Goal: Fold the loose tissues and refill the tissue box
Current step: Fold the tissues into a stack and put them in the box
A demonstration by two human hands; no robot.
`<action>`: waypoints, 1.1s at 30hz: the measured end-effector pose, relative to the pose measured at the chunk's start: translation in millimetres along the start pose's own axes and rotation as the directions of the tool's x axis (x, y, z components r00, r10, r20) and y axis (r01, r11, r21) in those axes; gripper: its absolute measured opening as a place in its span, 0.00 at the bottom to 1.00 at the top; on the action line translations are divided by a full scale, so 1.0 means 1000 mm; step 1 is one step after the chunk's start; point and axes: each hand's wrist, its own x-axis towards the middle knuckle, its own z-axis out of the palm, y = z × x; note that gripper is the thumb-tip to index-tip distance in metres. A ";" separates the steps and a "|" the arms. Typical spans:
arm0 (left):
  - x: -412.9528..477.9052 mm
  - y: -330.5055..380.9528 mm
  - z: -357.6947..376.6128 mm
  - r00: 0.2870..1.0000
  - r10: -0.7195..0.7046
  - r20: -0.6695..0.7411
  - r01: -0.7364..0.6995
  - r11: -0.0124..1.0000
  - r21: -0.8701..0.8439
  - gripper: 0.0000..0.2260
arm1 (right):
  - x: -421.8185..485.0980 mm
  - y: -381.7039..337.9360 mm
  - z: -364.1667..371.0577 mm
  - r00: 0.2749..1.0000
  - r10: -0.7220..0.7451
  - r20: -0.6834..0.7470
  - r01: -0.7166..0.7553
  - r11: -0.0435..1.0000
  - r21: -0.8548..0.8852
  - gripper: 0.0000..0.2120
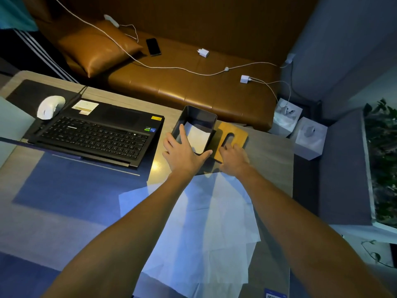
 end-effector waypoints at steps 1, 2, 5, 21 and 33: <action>-0.001 0.001 0.000 1.000 0.004 0.013 -0.004 1.000 0.000 0.52 | 0.000 -0.001 0.000 1.000 -0.014 -0.013 0.013 0.999 -0.032 0.28; -0.001 0.001 0.000 1.000 0.011 0.023 -0.011 1.000 -0.001 0.50 | 0.000 -0.002 -0.001 1.000 -0.023 -0.021 0.021 0.998 -0.060 0.28; 0.000 0.000 -0.002 0.998 0.033 0.045 -0.033 0.999 -0.015 0.47 | -0.001 -0.005 -0.002 0.999 -0.010 -0.031 0.007 0.996 -0.092 0.27; -0.057 -0.069 0.036 0.729 0.684 0.015 -0.671 0.719 -0.178 0.12 | -0.066 -0.038 0.029 0.958 -0.039 -0.283 0.078 0.989 0.129 0.14; -0.069 -0.101 0.112 0.671 0.721 0.173 -0.740 0.634 0.224 0.34 | -0.086 -0.050 0.111 0.829 0.078 -0.554 0.136 0.932 0.335 0.16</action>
